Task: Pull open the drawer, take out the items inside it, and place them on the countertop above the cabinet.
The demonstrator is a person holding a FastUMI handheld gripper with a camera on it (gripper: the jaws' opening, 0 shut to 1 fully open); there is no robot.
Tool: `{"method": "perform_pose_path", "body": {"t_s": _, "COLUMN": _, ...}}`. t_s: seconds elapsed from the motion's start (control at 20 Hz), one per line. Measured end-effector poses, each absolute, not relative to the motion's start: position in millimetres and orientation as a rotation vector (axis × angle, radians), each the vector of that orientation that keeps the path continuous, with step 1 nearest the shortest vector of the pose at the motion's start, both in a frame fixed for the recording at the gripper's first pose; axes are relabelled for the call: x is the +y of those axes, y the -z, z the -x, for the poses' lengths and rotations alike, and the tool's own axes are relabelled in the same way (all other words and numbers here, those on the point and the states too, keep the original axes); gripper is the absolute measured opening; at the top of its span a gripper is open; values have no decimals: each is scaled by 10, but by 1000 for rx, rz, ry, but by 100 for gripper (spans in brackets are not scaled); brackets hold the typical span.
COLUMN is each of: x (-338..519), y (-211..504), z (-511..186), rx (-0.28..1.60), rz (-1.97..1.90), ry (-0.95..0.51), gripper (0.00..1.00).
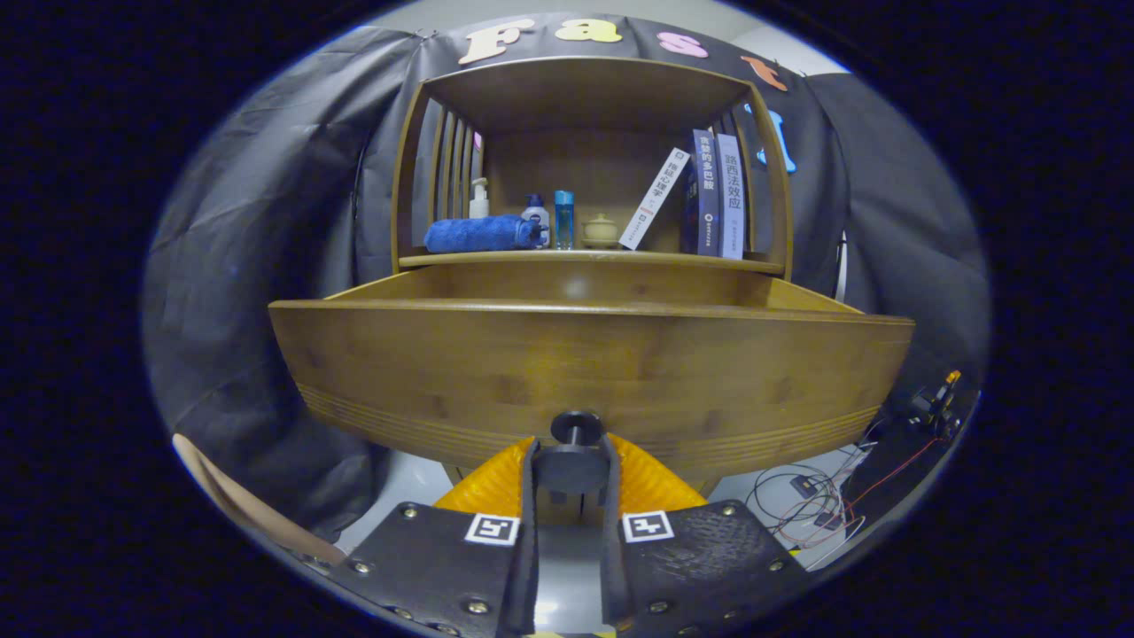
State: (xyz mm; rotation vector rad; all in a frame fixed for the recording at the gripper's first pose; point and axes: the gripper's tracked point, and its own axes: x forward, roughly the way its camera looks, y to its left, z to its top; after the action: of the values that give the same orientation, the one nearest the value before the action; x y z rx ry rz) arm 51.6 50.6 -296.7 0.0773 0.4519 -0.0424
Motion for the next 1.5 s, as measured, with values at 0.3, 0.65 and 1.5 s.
{"method": "perform_pose_path", "body": {"t_s": 0.3, "x": 520, "y": 2959, "z": -503, "rx": 451, "rz": -25, "ry": 15, "gripper": 38}}
{"method": "perform_pose_path", "body": {"t_s": 0.65, "x": 560, "y": 2555, "z": -241, "rx": 332, "rz": 99, "ry": -76, "gripper": 44}}
{"method": "perform_pose_path", "body": {"t_s": 1.5, "x": 587, "y": 1325, "z": -1513, "rx": 281, "rz": -15, "ry": -110, "gripper": 88}}
